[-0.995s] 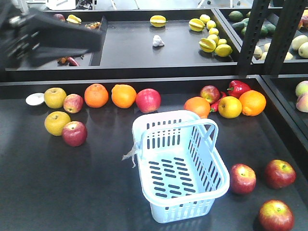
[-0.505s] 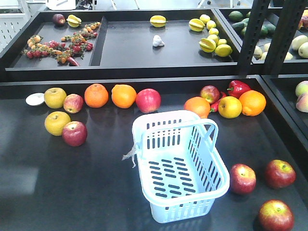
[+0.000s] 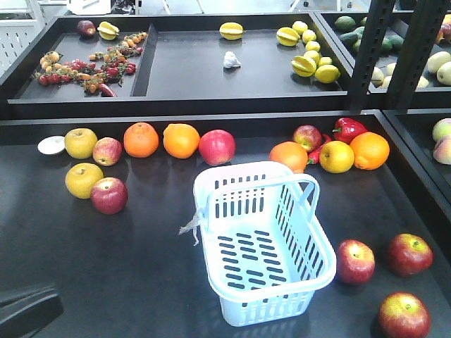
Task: Pick three apples into basket with both arms
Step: 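Reach the right gripper down and grasp a red apple beside the basket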
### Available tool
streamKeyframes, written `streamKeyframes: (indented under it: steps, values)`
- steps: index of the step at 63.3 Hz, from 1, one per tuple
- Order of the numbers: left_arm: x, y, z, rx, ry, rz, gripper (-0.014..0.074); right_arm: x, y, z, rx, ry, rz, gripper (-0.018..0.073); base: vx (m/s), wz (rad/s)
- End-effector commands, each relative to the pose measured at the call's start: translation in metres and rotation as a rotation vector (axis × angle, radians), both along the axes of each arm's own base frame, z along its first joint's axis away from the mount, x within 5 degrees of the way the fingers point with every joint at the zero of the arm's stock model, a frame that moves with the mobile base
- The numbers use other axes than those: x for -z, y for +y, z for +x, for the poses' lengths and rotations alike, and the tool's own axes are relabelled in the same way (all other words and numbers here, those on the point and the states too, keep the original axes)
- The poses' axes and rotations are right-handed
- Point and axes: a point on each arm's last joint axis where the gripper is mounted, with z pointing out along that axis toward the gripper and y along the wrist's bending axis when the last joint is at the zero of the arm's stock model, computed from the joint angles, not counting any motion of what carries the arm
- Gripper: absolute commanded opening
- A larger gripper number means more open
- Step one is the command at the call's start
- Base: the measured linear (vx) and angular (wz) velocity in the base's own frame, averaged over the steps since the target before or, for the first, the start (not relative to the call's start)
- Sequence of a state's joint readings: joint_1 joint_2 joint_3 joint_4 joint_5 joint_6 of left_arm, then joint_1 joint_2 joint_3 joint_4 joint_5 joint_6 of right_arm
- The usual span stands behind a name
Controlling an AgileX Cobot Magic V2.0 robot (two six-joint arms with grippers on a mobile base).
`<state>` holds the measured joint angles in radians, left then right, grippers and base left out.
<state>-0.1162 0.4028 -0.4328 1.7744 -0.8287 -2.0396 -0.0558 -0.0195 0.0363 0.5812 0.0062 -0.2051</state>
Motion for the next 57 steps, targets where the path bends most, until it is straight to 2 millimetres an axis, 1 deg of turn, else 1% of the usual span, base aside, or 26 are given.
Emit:
streamKeyframes:
  steps: [1,3,10,14,17,25,33,40,45,49,52,57]
  values:
    - [0.01,0.006,0.008,-0.096,0.004,0.037,-0.0008,-0.009,-0.01,-0.002,0.078,-0.141,0.333,-0.0003,0.0,0.0]
    - [0.015,0.007,0.01,-0.112,0.018,0.038,-0.0008,-0.01,-0.013,-0.003,0.091,-0.163,0.435,-0.0003,0.0,0.0]
    - [0.028,0.012,0.017,-0.2,0.044,0.037,-0.0008,-0.009,-0.02,-0.005,0.141,-0.216,0.668,-0.0003,0.0,0.0]
    - [0.035,0.016,0.02,-0.254,0.054,0.037,-0.0008,-0.008,-0.023,-0.005,0.166,-0.231,0.74,-0.0003,0.0,0.0]
    - [0.037,0.018,0.022,-0.28,0.058,0.038,-0.0008,-0.008,-0.025,-0.006,0.182,-0.242,0.78,-0.0003,0.0,0.0]
    - [0.037,0.02,0.024,-0.313,0.052,0.035,-0.0008,-0.006,-0.029,-0.007,0.216,-0.26,0.873,-0.0003,0.0,0.0]
    - [0.037,0.021,0.024,-0.319,0.051,0.035,-0.0008,-0.005,-0.028,-0.007,0.213,-0.254,0.887,-0.0003,0.0,0.0]
    - [0.037,0.021,0.025,-0.329,0.047,0.035,-0.0008,-0.006,-0.025,-0.005,0.177,-0.227,0.857,-0.0003,0.0,0.0]
    - [0.037,0.021,0.025,-0.331,0.046,0.035,-0.0008,-0.014,-0.017,-0.004,0.101,-0.193,0.719,-0.0003,0.0,0.0]
    - [0.037,0.021,0.025,-0.328,0.047,0.036,-0.0008,-0.031,-0.008,-0.006,0.015,-0.175,0.555,-0.0003,0.0,0.0]
    - [0.037,0.021,0.025,-0.328,0.047,0.036,-0.0008,-0.044,-0.003,-0.007,-0.018,-0.17,0.447,-0.0003,0.0,0.0]
    - [0.037,0.022,0.025,-0.334,0.046,0.035,-0.0008,-0.073,0.004,-0.009,-0.074,-0.158,0.288,-0.0003,0.0,0.0]
